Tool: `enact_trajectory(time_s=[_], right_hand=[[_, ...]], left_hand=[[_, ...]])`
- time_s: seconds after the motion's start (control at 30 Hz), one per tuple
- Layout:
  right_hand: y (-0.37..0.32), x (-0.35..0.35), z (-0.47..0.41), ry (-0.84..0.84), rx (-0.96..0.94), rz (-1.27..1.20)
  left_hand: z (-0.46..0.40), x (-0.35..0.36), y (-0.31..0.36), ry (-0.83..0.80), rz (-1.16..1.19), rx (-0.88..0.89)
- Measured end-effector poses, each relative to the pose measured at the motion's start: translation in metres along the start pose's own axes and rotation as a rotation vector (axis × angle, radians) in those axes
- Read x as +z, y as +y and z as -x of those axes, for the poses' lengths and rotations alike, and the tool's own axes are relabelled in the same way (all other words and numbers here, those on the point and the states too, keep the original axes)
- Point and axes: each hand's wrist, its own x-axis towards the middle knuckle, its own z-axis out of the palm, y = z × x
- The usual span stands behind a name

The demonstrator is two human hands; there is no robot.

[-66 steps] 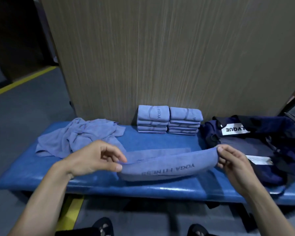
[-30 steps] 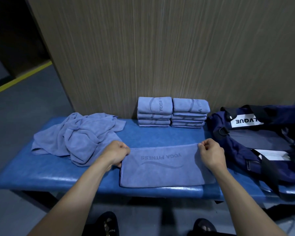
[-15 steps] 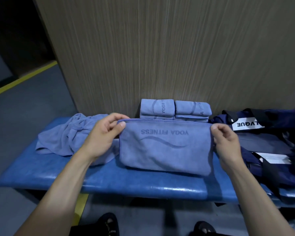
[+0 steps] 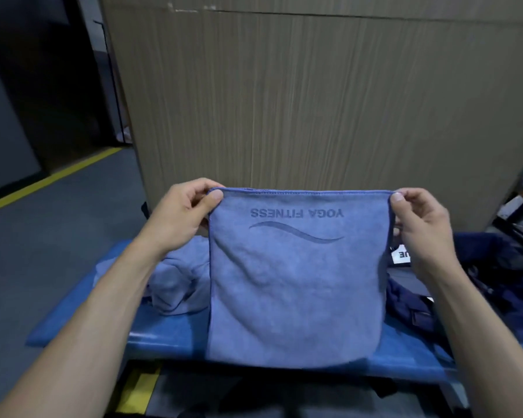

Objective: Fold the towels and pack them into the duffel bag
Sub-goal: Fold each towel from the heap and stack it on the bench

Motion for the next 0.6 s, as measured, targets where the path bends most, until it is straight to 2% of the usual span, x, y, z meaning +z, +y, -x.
enact_trajectory(time_s=[0.07, 0.13, 0.17, 0.33, 0.4, 0.5, 0.6], right_hand=[[0.008, 0.002, -0.006, -0.029, 0.043, 0.038], [0.014, 0.005, -0.011, -0.058, 0.085, 0.050], [0.017, 0.005, -0.015, -0.059, 0.101, 0.043], [0.017, -0.002, -0.024, -0.005, 0.045, -0.062], [0.019, -0.008, -0.016, -0.026, 0.030, -0.094], [0.038, -0.020, 0.006, -0.053, 0.047, -0.041], [0.064, -0.034, 0.045, -0.153, 0.176, -0.076]], left_hand=[[-0.008, -0.001, -0.009, -0.009, -0.230, -0.021], [-0.016, -0.002, -0.018, 0.002, -0.540, 0.022], [-0.019, -0.002, -0.019, 0.018, -0.611, 0.053], [-0.029, -0.001, -0.004, 0.199, -0.466, 0.169], [-0.024, -0.001, 0.001, 0.218, -0.419, 0.197], [-0.002, 0.000, -0.009, 0.066, -0.373, 0.169], [0.037, 0.006, -0.043, -0.144, -0.338, 0.064]])
